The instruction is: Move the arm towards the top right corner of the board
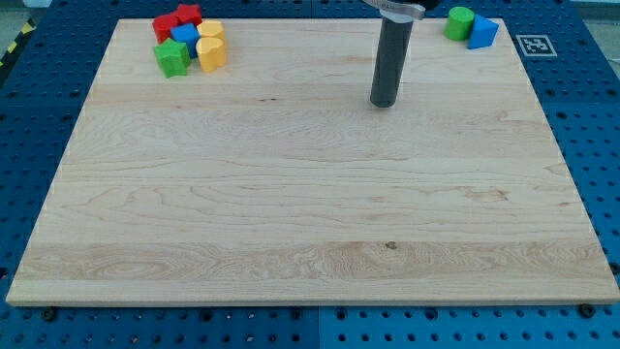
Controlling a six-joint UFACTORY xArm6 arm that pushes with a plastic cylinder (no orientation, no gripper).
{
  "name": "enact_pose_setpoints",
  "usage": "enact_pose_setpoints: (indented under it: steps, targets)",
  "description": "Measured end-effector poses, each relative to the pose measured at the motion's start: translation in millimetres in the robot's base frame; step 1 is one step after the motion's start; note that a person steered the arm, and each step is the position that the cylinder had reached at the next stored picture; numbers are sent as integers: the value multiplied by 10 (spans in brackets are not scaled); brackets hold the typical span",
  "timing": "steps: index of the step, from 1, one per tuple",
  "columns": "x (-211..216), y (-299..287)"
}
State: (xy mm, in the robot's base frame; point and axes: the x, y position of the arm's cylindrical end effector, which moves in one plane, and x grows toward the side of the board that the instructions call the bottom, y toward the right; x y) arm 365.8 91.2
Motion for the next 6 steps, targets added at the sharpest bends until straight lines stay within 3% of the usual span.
enact_pose_setpoints:
  steps: [2,4,5,6]
  targets:
    - [-33,-4]
    - [-1082,-57]
    - [-1180,-62]
    - [-677,194]
